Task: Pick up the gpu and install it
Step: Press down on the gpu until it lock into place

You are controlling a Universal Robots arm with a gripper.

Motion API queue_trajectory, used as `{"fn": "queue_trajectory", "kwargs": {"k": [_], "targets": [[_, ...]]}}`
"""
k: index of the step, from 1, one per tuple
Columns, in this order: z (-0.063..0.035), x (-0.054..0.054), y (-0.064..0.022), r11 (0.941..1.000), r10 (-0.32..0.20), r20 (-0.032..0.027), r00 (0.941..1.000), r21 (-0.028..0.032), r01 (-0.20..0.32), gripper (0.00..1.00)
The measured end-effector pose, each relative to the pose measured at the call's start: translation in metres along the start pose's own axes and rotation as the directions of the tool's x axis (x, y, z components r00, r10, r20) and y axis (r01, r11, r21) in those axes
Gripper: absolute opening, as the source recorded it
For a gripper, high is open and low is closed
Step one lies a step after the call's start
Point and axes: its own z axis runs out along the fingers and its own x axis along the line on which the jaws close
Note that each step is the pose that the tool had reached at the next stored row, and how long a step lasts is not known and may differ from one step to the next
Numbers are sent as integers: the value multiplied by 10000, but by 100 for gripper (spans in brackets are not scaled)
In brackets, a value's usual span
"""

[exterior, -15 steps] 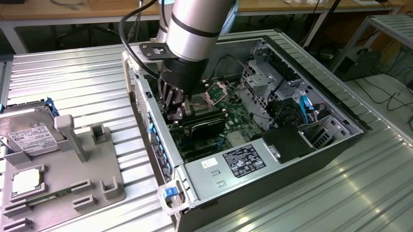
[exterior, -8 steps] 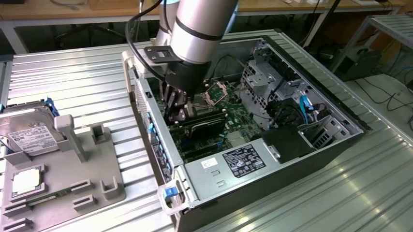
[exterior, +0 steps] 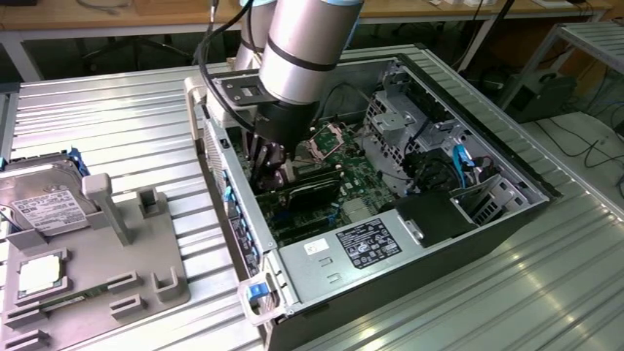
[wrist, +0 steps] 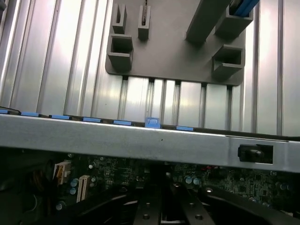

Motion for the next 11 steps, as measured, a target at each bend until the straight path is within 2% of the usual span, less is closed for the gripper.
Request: {"fn": "queue_trajectory", "kwargs": {"k": [6,11], "targets": [[56,3,-19,10000,-96,-27,10000,-6,96,11],[99,4,-30,9999,-110,-28,9999,-4,110,11]]}}
